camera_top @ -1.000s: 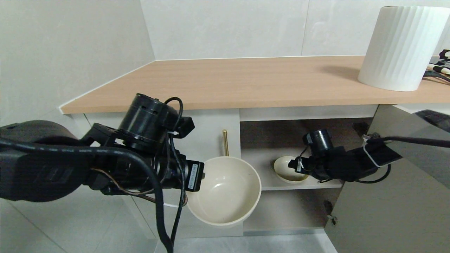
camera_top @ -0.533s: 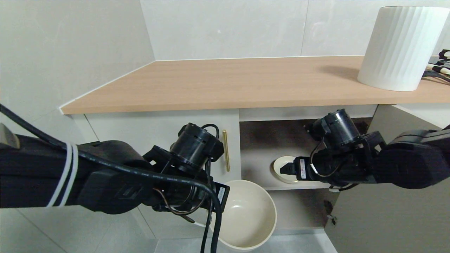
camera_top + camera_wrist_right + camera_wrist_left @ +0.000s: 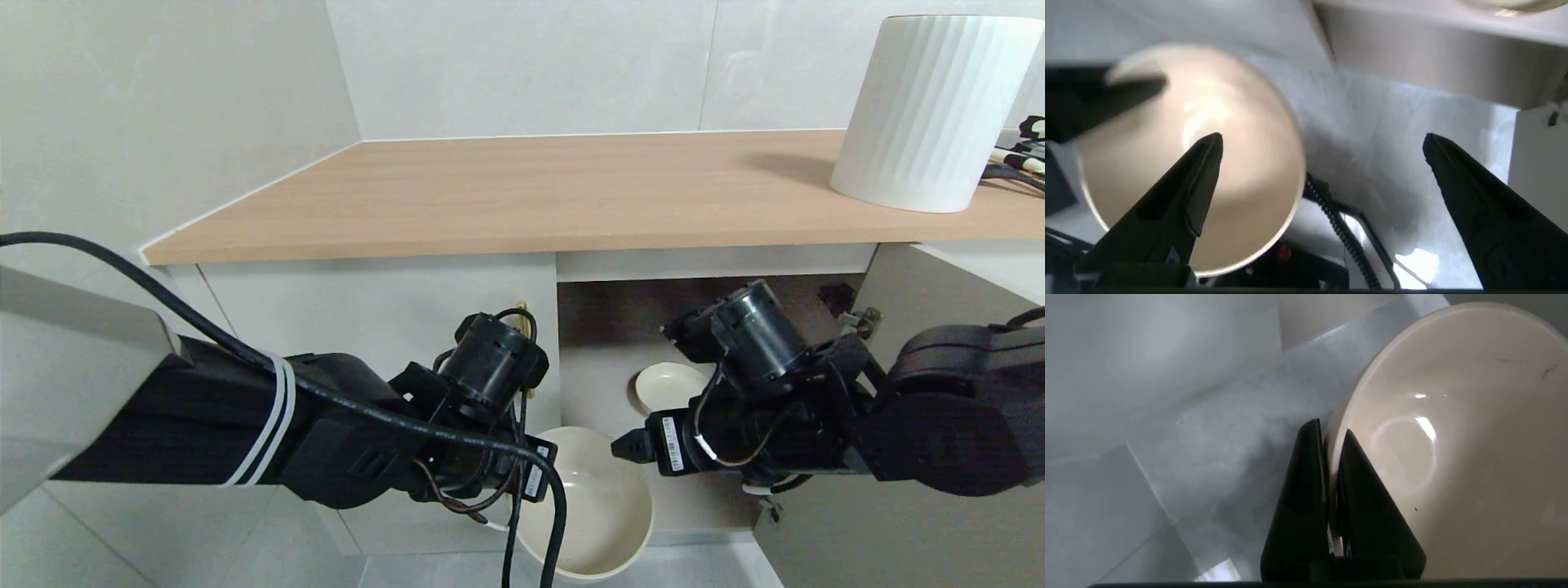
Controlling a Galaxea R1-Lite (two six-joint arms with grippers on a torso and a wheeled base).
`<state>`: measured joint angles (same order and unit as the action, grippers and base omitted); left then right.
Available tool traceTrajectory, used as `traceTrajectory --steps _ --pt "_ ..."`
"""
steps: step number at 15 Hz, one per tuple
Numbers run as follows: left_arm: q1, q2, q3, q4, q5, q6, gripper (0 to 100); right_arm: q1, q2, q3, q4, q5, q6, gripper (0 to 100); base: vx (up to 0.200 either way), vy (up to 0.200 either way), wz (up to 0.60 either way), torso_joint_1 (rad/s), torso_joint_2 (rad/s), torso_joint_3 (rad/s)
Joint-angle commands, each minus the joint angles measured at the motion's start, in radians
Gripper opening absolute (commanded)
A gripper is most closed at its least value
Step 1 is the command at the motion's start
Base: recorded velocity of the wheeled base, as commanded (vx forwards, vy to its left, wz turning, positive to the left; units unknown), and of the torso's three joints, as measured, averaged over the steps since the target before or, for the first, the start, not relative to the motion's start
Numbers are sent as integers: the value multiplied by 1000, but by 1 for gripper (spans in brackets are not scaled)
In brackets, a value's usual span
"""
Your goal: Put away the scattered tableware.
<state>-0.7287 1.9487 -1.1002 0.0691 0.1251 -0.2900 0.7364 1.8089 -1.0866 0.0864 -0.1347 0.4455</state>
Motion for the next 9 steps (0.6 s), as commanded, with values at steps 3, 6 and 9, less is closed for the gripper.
traceTrajectory --steps 3,6,9 --pt "-5 -8 0 -11 2 -20 0 3 101 -6 -5 0 4 100 0 0 0 0 0 0" --pt "-5 -11 0 -17 22 -20 0 3 124 -9 -7 0 4 0 0 0 0 0 0 0" --pt "-5 -10 0 -17 27 -20 0 3 132 -12 -10 0 7 0 0 0 0 0 0 0"
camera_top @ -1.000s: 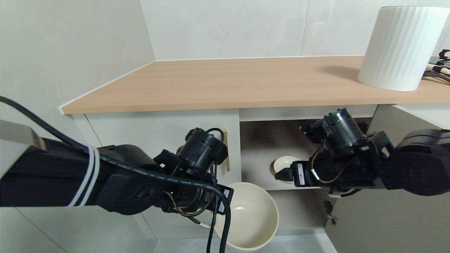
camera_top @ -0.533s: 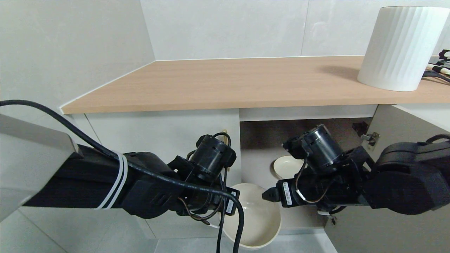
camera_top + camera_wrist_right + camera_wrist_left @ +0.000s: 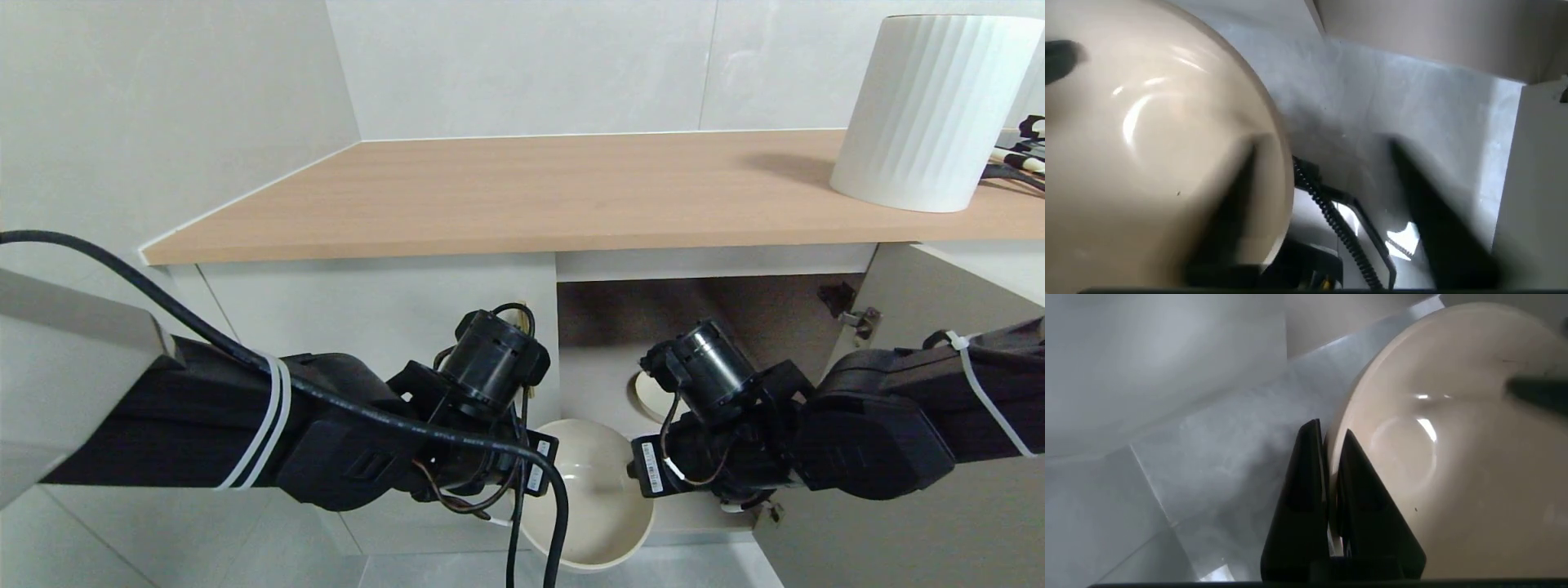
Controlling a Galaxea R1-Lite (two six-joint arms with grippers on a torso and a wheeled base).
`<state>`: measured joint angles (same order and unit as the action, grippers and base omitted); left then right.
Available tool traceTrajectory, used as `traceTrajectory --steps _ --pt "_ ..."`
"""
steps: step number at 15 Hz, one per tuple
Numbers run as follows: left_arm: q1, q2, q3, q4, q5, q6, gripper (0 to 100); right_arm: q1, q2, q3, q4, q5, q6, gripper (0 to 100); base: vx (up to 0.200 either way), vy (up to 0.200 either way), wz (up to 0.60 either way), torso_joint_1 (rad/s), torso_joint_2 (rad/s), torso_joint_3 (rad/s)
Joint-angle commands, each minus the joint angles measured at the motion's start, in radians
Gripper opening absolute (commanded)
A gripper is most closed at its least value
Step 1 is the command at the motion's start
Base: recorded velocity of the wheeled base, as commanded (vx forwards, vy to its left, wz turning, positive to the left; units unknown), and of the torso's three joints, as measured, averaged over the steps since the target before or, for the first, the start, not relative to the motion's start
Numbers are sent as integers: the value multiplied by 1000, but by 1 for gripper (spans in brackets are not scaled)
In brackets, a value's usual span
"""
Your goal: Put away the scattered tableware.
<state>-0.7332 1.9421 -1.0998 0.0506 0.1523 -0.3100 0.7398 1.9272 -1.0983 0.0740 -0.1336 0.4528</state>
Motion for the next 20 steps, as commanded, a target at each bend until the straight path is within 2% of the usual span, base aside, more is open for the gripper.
traceTrajectory --steps 1,7,8,14,19,20 --pt "0 -3 0 2 1 0 0 0 18 2 -11 -3 0 0 0 0 0 0 0 0" --pt "0 -3 0 2 4 0 0 0 19 3 -22 -4 0 0 0 0 0 0 0 0" --pt "0 -3 0 2 4 0 100 -2 21 3 -22 -3 0 0 0 0 0 0 0 0" --pt "1 -34 0 3 24 0 100 -48 38 12 -20 -8 10 0 0 0 0 0 0 0" --pt "8 -72 1 3 24 0 100 -149 49 14 -22 -11 15 0 0 0 0 0 0 0" --pt "12 -78 1 3 24 0 100 -211 70 -5 -23 -11 17 0 0 0 0 0 0 0"
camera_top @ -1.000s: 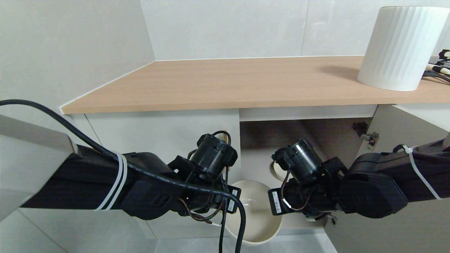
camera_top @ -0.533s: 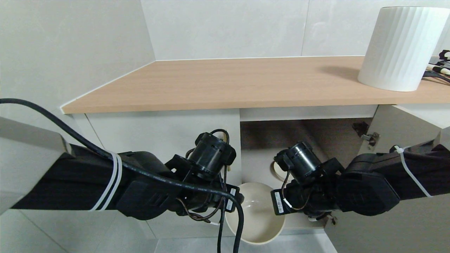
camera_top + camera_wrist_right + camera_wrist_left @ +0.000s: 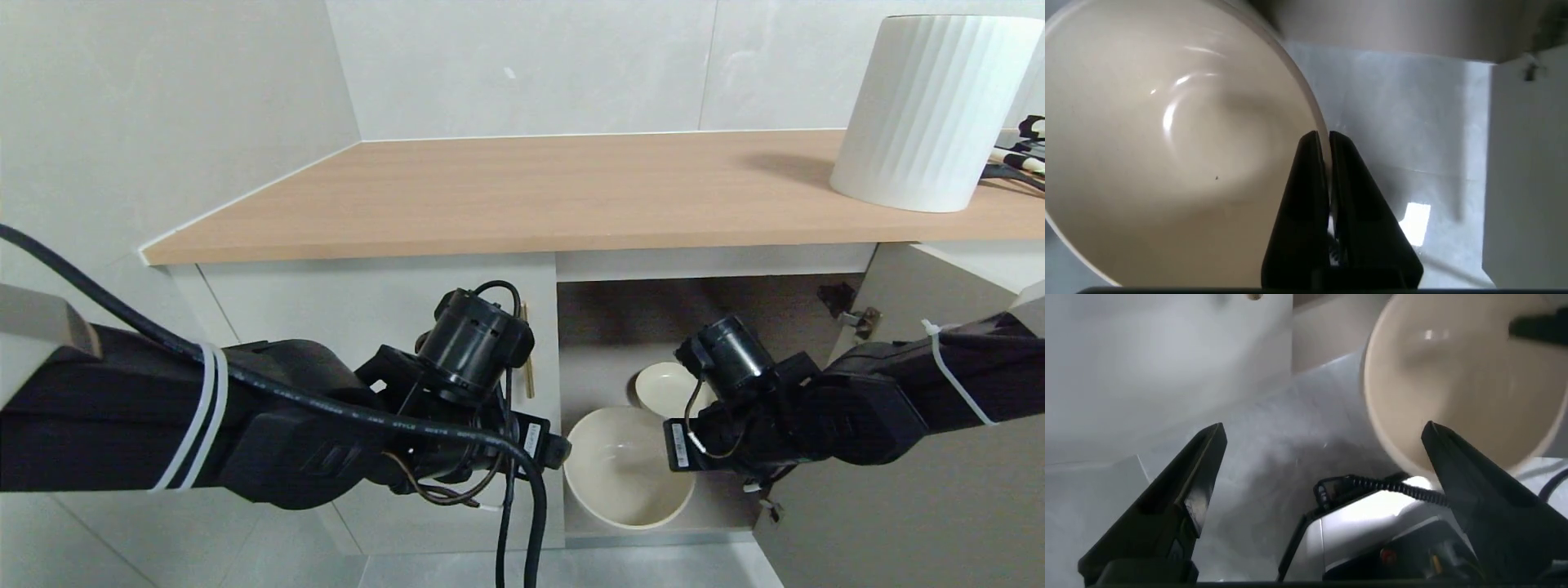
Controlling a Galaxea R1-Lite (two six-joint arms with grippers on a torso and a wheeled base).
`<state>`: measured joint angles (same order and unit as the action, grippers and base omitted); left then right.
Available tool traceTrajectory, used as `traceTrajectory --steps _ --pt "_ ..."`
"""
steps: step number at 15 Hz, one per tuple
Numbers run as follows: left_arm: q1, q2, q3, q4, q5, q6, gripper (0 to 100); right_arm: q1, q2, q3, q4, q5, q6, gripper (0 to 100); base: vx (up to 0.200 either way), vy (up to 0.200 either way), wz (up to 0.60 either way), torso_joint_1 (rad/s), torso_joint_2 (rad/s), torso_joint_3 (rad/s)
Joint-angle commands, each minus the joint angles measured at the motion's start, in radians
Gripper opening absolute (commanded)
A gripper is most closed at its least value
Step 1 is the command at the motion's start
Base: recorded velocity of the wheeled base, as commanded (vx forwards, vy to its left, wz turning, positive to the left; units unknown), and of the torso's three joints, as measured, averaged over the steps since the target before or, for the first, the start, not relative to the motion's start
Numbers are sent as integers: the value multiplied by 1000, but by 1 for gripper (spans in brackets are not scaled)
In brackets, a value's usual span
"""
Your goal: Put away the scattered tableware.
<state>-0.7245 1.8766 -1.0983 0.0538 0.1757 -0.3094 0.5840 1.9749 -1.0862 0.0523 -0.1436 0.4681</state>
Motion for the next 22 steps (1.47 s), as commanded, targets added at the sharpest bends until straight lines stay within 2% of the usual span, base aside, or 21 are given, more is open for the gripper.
traceTrajectory --steps 1,4,6,9,13,22 --pt "3 -14 0 0 1 -1 100 -70 28 -27 -2 -1 4 0 0 0 0 0 0 0" --pt "5 -14 0 0 1 -1 100 -145 96 -90 -2 -31 29 0 0 0 0 0 0 0" --pt "8 -14 -2 0 1 -1 100 -173 144 -146 -2 -74 61 0 0 0 0 0 0 0" --pt "8 -14 -2 0 1 -1 100 -205 185 -227 -2 -79 138 0 0 0 0 0 0 0" --pt "8 -11 -2 -2 1 -1 100 -237 242 -299 -2 -122 158 0 0 0 0 0 0 0" --pt "8 -5 -2 -2 1 -1 100 -288 352 -362 -115 -159 170 0 0 0 0 0 0 0"
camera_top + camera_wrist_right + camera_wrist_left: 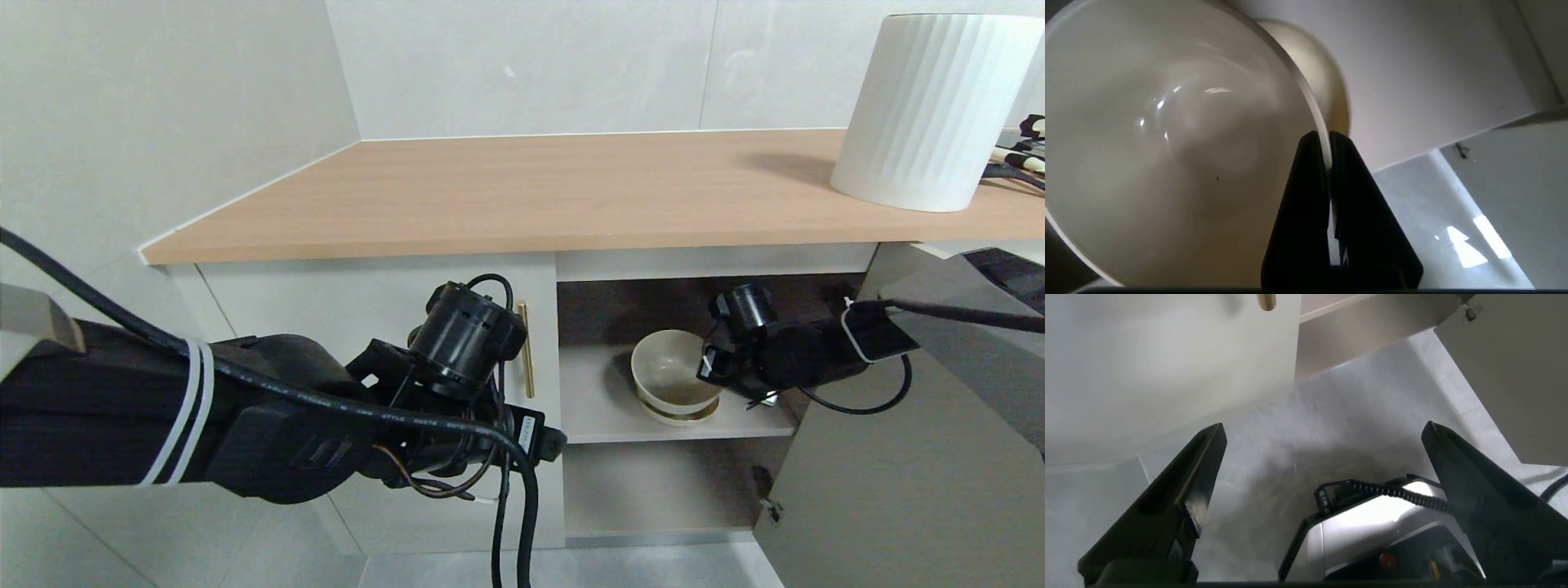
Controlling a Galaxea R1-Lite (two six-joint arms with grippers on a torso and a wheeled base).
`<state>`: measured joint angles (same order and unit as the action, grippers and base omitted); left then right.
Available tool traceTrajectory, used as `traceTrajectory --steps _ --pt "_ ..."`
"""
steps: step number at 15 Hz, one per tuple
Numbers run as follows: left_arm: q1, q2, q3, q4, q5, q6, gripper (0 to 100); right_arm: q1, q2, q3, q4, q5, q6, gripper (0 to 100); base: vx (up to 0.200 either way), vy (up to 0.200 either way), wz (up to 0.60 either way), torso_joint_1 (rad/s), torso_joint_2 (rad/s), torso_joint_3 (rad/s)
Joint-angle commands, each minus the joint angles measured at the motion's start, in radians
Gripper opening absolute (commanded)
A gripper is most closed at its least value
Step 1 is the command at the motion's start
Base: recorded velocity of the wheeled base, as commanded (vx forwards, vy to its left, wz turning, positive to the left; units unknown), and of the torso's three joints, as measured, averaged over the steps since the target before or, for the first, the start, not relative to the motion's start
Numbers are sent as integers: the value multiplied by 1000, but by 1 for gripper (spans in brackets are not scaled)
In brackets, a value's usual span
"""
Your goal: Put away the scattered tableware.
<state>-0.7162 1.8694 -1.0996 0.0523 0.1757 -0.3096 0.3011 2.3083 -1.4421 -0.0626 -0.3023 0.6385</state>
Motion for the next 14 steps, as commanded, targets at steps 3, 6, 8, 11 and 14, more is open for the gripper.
traceTrajectory --steps 3,6,8,11,14 --pt "0 2 0 0 1 0 100 -17 45 -32 0 -3 0 0 0 0 0 0 0 0" --pt "0 7 0 0 -1 0 100 -22 56 -46 0 -4 0 0 0 0 0 0 0 0" --pt "0 7 0 0 -1 0 100 -22 59 -52 0 -4 -2 0 0 0 0 0 0 0" --pt "0 13 0 0 -1 0 100 -22 68 -66 1 -3 -5 0 0 0 0 0 0 0" --pt "1 14 -2 -2 -1 -2 100 -13 68 -67 1 2 -8 100 0 0 0 0 0 0"
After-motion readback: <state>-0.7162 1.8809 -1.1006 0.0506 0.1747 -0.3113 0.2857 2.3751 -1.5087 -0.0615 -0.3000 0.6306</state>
